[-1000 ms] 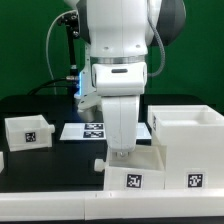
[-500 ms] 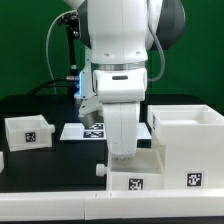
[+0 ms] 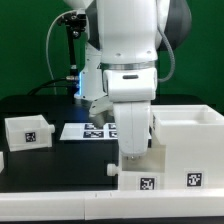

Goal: Assemble drawer

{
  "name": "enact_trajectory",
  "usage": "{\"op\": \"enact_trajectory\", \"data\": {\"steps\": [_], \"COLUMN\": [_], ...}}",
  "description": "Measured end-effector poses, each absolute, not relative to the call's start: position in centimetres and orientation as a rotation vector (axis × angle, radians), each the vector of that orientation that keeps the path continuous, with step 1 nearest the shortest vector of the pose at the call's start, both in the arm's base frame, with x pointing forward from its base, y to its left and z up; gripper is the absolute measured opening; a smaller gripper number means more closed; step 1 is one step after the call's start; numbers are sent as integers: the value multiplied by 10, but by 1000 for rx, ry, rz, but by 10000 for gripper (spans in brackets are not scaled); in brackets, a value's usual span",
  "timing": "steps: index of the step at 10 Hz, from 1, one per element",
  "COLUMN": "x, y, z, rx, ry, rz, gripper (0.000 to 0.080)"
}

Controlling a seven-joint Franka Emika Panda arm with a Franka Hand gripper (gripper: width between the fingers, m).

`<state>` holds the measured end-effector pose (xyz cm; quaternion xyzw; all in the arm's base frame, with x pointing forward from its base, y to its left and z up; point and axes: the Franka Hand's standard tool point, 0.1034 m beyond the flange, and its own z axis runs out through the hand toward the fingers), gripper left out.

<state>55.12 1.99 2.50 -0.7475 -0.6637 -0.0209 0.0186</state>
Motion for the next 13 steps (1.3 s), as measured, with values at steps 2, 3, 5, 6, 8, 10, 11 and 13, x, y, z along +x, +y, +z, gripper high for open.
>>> {"op": "enact_trajectory", "data": {"steps": [2,3,5,6,8,10,11,13], "x": [551,551,558,564,581,581,575,566], "y": [19,19,11,13,-10,-49,-64,-82], "z": [25,25,35,46,62,49,40,27], "rx": [-2323,-2323,-2323,-2339,-2278,-2268,-2250,-2225], "ry": [-2058,-2058,-2067,-2056,-2073,-1999,-1978,-1907], "rz": [-65,-65,-66,-63,-134,-208,-230,-284], "gripper": [38,51,239,398,536,614,643,649]}}
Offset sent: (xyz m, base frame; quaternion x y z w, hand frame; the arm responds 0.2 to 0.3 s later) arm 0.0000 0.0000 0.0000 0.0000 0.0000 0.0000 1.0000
